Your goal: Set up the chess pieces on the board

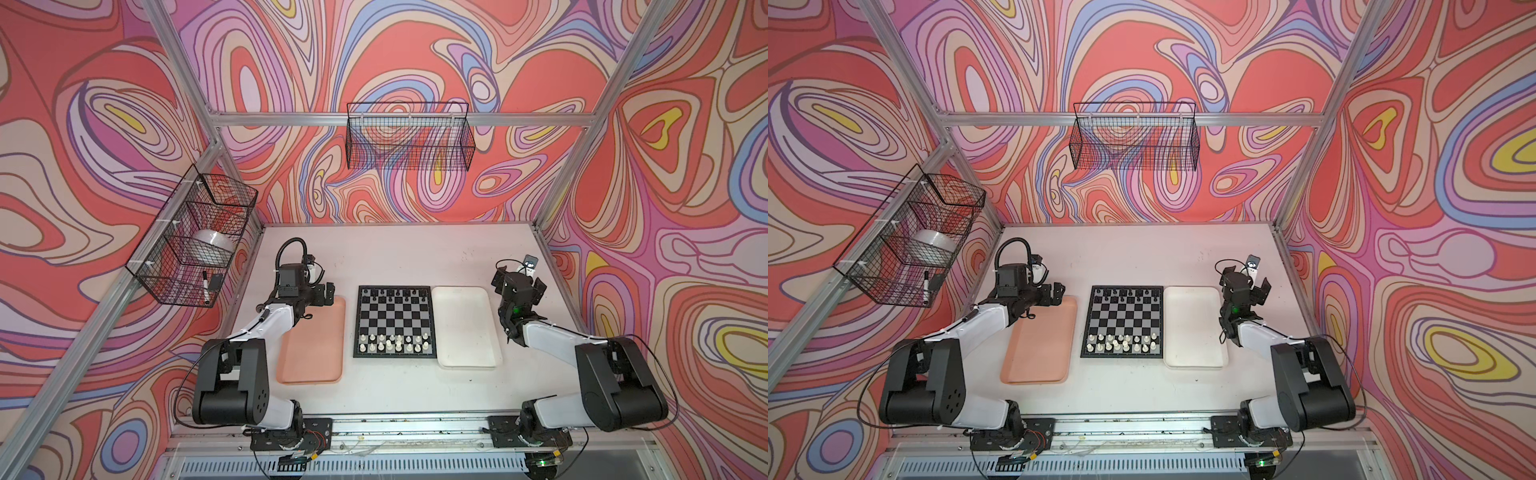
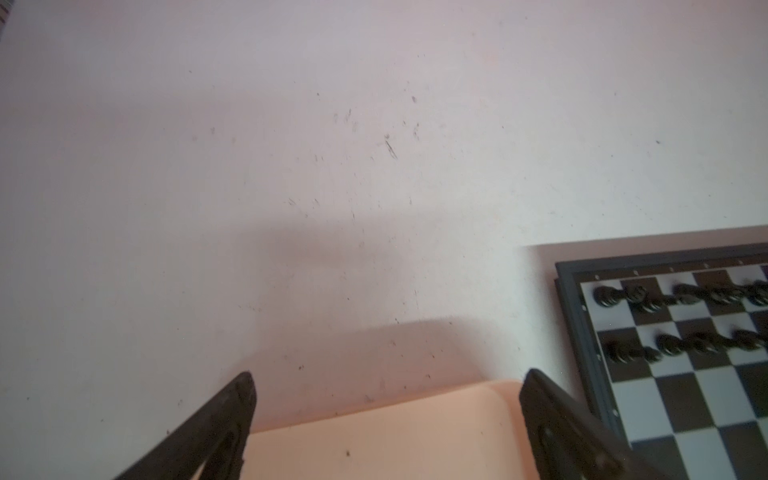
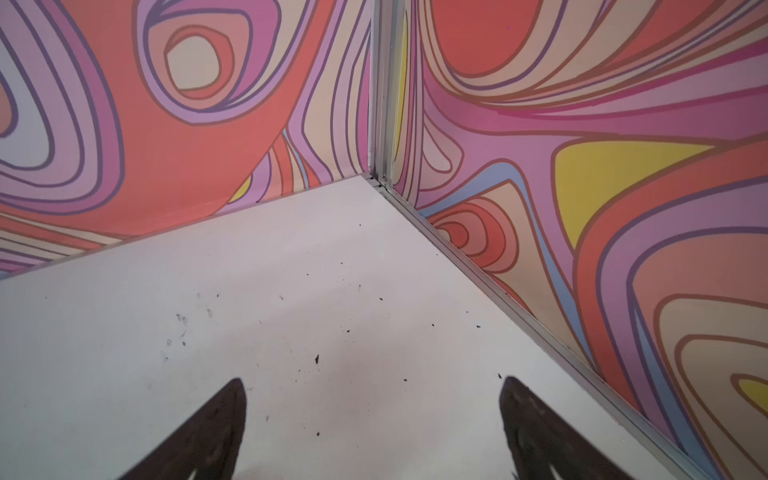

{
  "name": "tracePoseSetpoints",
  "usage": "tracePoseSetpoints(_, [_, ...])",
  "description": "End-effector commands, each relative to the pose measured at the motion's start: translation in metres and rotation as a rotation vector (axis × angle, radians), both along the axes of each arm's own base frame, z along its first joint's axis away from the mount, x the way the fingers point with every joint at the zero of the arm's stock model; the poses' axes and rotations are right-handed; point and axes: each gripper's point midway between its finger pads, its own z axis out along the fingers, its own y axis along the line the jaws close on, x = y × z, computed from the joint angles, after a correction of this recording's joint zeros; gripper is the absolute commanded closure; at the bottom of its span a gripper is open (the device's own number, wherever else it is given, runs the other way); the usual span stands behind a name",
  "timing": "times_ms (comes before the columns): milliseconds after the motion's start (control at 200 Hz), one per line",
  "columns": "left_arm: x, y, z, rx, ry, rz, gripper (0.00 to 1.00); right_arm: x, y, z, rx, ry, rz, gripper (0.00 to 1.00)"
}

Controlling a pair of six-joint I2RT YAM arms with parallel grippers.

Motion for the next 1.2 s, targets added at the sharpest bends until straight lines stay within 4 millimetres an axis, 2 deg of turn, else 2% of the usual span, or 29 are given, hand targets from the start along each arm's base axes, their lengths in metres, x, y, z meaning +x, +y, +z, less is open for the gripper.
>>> tracePoseSetpoints(0, [0.02, 0.016, 0.026, 0.043, -0.22, 0.063, 0.0, 0.002, -0.002, 0.002, -0.052, -0.045, 0.005, 0.02])
tracePoseSetpoints(105, [0.015, 0.023, 0.024, 0.035, -0.298, 0.096, 0.0, -0.003, -0.001, -0.009, -0.044, -0.077, 0.024, 0.02])
tracePoseSetpoints(125, [0.006, 0.022, 0.012, 0.036, -0.286, 0.098, 0.0, -0.004, -0.001, -0.011, -0.046, -0.083, 0.026, 0.02])
tracePoseSetpoints(205, [-0.001, 0.026, 0.006, 0.038, -0.34, 0.122, 0.0, -0.009, 0.0, -0.021, -0.038, -0.112, 0.029, 0.02])
tracePoseSetpoints(280, [-0.006, 0.029, 0.003, 0.038, -0.386, 0.144, 0.0, -0.011, -0.001, -0.02, -0.049, -0.149, 0.031, 0.02])
tracePoseSetpoints(396, [-0.012, 0.03, 0.004, 0.037, -0.43, 0.151, 0.0, -0.005, 0.01, -0.023, -0.057, -0.13, 0.108, 0.02])
tracePoseSetpoints(556, [-0.008, 0.03, 0.001, 0.038, -0.399, 0.147, 0.0, 0.009, 0.037, -0.031, -0.073, -0.089, 0.275, 0.02])
tracePoseSetpoints(651, [-0.003, 0.035, -0.002, 0.041, -0.363, 0.177, 0.0, 0.015, 0.036, -0.039, -0.024, -0.06, 0.319, 0.02])
tracePoseSetpoints(691, [-0.003, 0.034, -0.002, 0.042, -0.361, 0.169, 0.0, 0.017, 0.036, -0.049, -0.014, -0.041, 0.337, 0.02])
tracePoseSetpoints(721, [-0.003, 0.034, -0.002, 0.042, -0.36, 0.17, 0.0, 0.02, 0.036, -0.048, -0.038, -0.059, 0.337, 0.02])
tracePoseSetpoints(796, [-0.003, 0.034, -0.002, 0.043, -0.361, 0.173, 0.0, 0.027, 0.036, -0.057, 0.012, 0.007, 0.359, 0.02])
tracePoseSetpoints(1017, [-0.002, 0.035, -0.003, 0.041, -0.353, 0.177, 0.0, 0.028, 0.026, -0.055, 0.021, -0.006, 0.321, 0.02])
tracePoseSetpoints(1192, [-0.002, 0.034, -0.002, 0.039, -0.359, 0.173, 0.0, 0.028, 0.029, -0.056, 0.025, 0.001, 0.332, 0.01])
